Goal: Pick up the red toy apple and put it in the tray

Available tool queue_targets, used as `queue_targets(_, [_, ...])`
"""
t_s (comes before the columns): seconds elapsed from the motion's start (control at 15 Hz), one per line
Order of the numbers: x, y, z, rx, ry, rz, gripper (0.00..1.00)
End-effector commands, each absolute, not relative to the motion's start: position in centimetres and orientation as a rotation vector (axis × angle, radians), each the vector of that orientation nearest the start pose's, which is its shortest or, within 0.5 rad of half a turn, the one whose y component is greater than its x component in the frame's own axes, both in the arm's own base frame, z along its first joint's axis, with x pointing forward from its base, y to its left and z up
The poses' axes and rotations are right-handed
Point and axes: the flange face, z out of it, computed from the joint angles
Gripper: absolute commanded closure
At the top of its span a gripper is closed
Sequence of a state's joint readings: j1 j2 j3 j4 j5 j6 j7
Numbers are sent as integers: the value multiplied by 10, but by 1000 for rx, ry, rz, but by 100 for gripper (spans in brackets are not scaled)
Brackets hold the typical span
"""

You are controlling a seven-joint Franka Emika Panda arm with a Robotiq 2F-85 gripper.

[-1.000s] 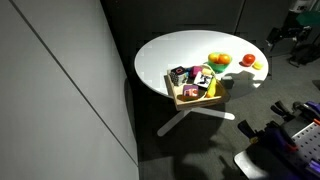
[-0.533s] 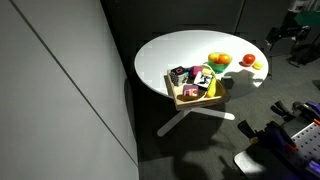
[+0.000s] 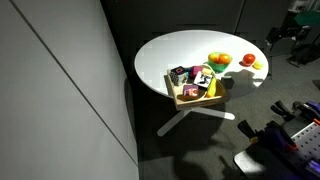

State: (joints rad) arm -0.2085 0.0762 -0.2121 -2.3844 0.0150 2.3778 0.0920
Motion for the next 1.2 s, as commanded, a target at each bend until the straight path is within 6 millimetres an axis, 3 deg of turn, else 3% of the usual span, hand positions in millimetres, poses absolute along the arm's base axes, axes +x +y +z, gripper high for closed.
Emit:
queue_targets(0.0, [454, -209, 282, -3008, 800, 96, 0])
queue_targets(0.47, [473, -223, 266, -2989, 759, 46, 0])
queue_targets(1.13, [528, -251, 207, -3090, 722, 117, 0])
